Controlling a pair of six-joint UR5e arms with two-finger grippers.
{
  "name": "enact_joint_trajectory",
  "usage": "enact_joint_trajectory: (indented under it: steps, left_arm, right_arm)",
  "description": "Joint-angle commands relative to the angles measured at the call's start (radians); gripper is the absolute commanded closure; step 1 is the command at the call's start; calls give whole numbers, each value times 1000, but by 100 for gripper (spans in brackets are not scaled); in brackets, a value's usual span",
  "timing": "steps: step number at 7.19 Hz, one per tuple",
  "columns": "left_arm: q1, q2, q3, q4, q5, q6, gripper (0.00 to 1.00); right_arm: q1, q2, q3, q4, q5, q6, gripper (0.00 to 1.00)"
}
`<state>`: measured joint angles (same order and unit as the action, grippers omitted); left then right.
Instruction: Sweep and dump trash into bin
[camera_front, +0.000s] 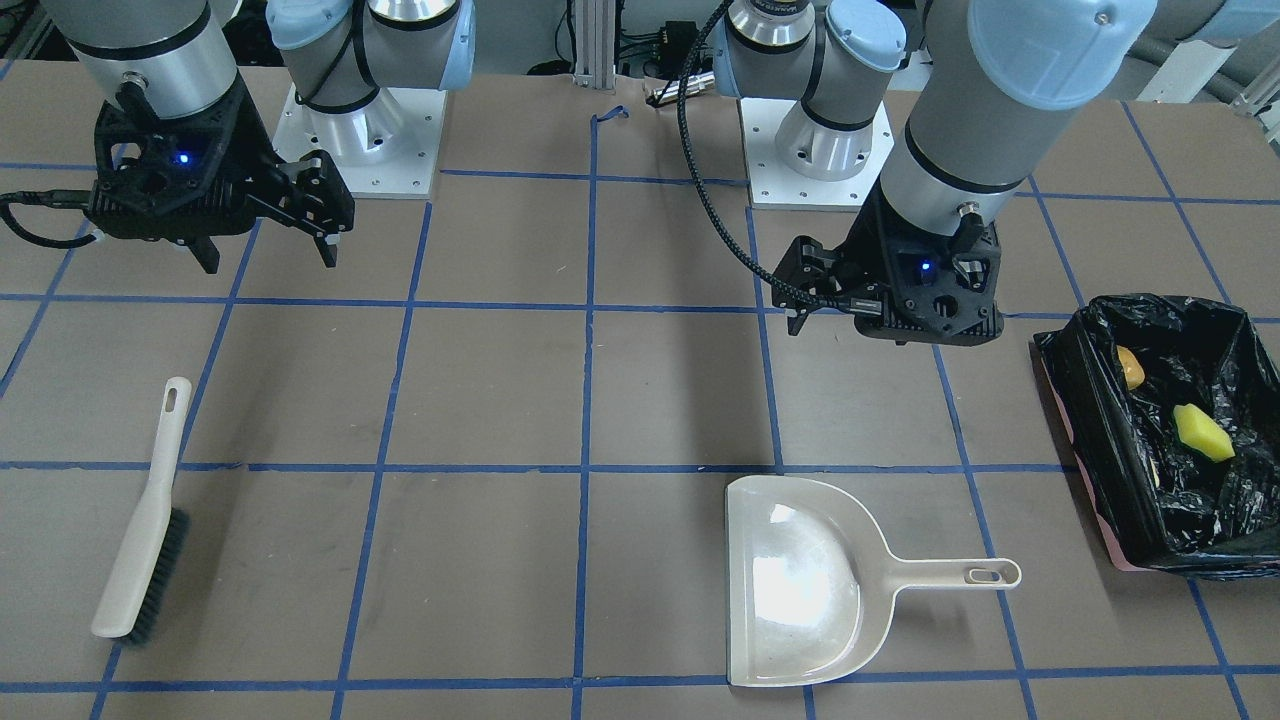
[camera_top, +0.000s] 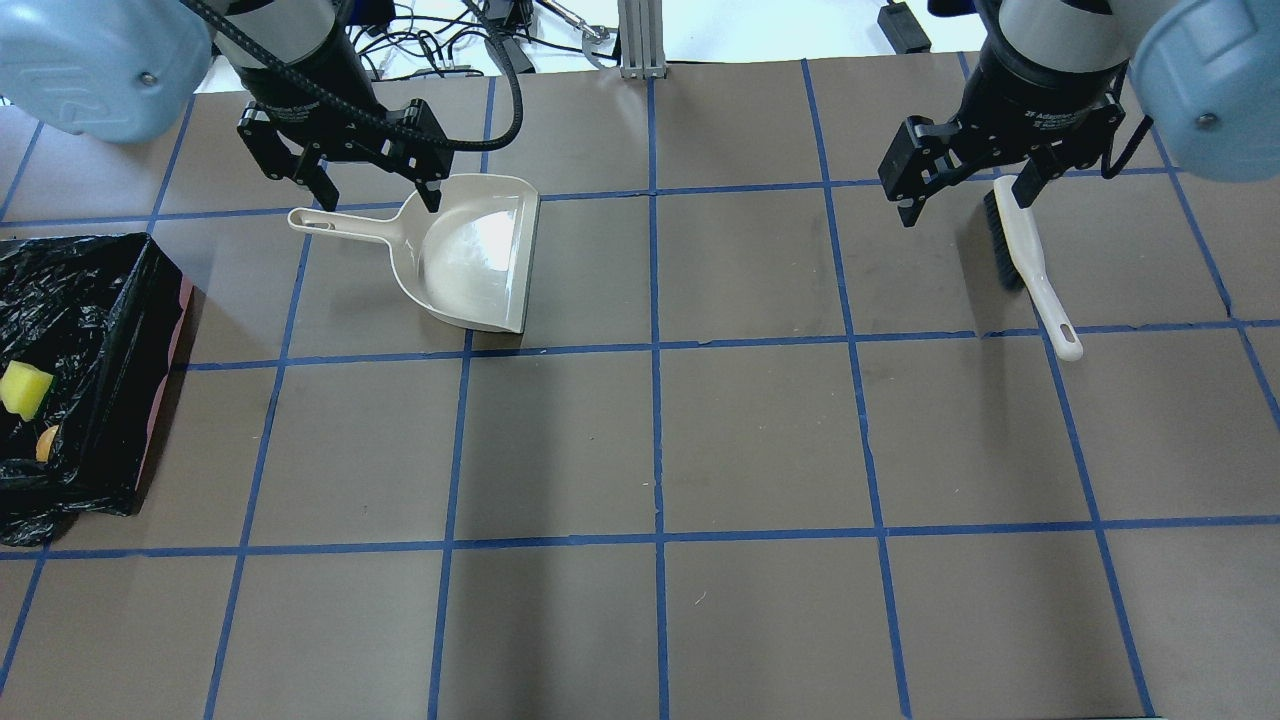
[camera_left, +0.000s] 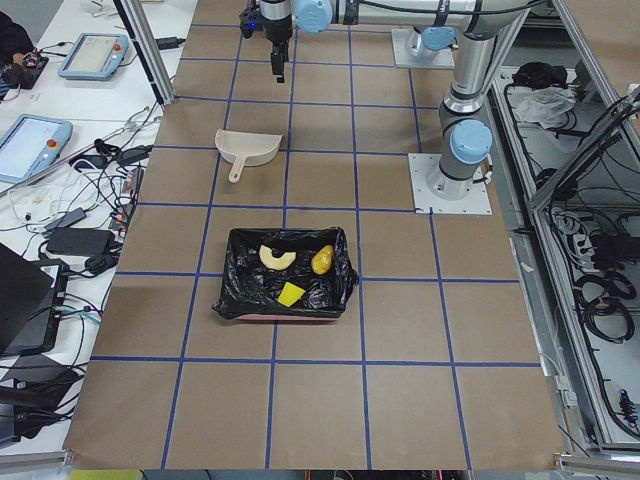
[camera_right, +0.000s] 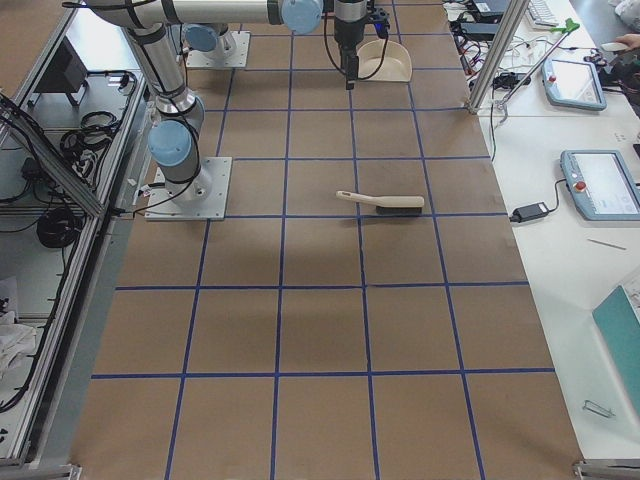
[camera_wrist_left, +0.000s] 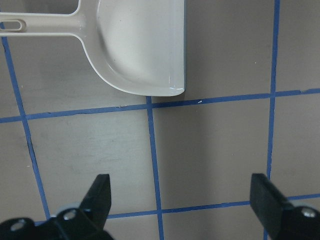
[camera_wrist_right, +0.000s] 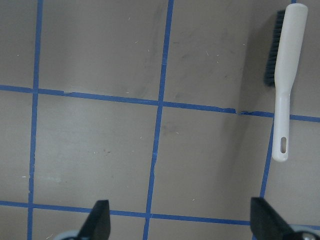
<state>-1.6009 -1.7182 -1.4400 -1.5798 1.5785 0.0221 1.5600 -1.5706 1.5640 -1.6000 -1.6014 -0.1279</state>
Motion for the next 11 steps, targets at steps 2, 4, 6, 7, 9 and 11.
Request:
enact_joint_trajectory:
  steps: [2,4,6,7,9,11]
  left_arm:
    - [-1,51,-43,15,43,-125,0]
    - [-4,72,-43,55,43,-108,0]
    - [-11,130,-100,52,49,-106,0]
    - [-16,152,-135,66,49,-105,0]
    - [5,155,-122,64,52,-105,0]
    - [64,158,-121,58,67,-99,0]
  right_arm:
    - [0,0,7,2,3,1,0]
    - [0,0,7,2,3,1,0]
    - [0,0,10,2,3,1,0]
    - [0,0,10,2,3,1,0]
    - [0,0,10,2,1,1,0]
    - [-2,1,10,0,1,-12,0]
